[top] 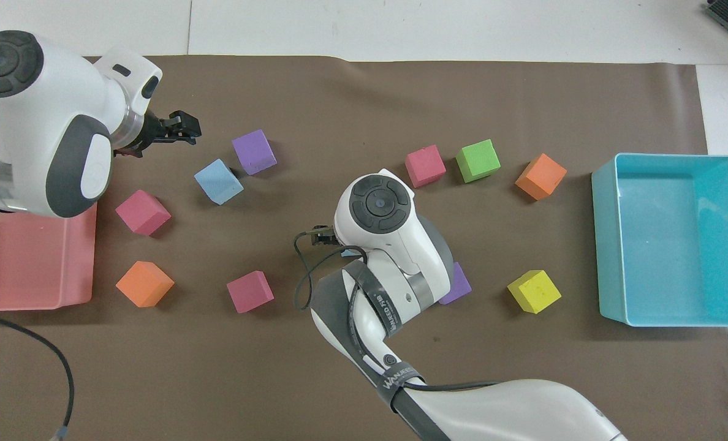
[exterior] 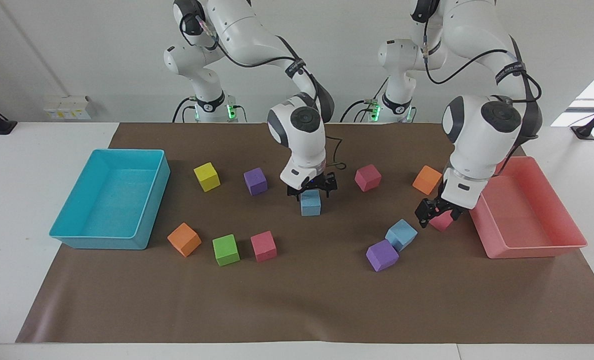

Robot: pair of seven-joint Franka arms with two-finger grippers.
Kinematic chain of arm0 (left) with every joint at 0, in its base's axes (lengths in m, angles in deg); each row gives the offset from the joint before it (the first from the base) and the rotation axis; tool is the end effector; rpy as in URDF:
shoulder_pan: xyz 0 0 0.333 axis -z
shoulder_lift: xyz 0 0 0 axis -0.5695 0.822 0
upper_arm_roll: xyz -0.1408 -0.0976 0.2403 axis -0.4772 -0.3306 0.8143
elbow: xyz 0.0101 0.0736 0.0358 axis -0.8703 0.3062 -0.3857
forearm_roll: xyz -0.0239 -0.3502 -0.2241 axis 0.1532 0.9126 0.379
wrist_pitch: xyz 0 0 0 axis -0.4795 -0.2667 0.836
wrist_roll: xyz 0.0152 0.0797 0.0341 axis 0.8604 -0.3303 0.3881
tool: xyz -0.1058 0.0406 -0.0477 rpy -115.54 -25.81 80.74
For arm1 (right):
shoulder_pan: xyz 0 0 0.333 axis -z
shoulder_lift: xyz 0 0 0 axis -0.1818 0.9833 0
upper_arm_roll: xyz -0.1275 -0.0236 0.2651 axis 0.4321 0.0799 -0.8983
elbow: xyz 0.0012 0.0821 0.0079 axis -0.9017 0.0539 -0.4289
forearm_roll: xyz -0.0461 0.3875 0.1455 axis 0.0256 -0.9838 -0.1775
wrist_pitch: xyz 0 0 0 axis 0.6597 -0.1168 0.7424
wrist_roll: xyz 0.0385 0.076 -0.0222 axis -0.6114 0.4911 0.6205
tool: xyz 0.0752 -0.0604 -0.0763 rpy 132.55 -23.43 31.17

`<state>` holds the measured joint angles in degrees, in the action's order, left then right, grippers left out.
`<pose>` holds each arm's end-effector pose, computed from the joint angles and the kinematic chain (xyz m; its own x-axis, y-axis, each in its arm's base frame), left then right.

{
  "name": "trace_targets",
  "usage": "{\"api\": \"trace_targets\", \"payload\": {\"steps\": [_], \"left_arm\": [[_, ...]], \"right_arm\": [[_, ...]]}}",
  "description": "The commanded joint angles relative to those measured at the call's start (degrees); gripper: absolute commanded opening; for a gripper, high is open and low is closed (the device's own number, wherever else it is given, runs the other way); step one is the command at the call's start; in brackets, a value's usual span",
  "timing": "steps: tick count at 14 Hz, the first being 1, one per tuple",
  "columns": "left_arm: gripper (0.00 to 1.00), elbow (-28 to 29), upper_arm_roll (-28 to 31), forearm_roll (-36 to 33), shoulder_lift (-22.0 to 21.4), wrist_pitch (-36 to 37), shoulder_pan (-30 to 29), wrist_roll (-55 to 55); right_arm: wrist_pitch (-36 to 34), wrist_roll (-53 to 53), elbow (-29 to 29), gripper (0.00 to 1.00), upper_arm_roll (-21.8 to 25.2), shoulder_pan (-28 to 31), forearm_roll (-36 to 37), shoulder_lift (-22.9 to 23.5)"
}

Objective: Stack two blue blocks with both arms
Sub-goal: 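Reach the left gripper to the other light blue cube and grasp it, then carry the held light blue cube over the cube at the center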

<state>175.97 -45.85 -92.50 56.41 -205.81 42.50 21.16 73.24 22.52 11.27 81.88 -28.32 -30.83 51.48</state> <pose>0.6813 -0.1356 0.4004 0.9733 0.1995 0.1137 0.1982 -0.9799 0.0221 0.5633 0.3984 0.3068 0.9974 0.0662 0.0298 0.0690 -0.9919 -0.1063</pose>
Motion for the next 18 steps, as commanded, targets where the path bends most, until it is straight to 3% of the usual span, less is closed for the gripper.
{"api": "trace_targets", "payload": {"steps": [1, 6, 14, 15, 18], "left_arm": [[1.00, -2.8, 0.6, -1.6, 4.6, -1.9, 1.0, 5.1], [1.00, 2.1, 0.7, -1.4, 5.0, -9.0, 1.0, 9.1], [1.00, 9.3, 0.8, -2.8, 5.9, -11.0, 3.7, 10.3], [1.00, 9.7, 0.8, -2.8, 5.8, -11.2, 3.7, 10.3], [1.00, 9.8, 0.7, -2.8, 5.8, -11.4, 3.7, 11.7]], "right_arm": [[-0.6, -0.9, 1.4, 1.00, 0.1, 0.8, -0.7, -3.4], [-3.6, 0.1, 4.5, 1.00, -0.2, 4.8, -2.4, -10.4], [-2.8, 29.6, 12.3, 1.00, 0.0, 13.1, -31.6, -12.7], [-2.8, 31.9, 13.5, 0.90, 0.0, 13.6, -33.7, -12.5], [-1.7, 36.6, 17.2, 0.20, 0.1, 14.1, -40.4, -11.4]]}}
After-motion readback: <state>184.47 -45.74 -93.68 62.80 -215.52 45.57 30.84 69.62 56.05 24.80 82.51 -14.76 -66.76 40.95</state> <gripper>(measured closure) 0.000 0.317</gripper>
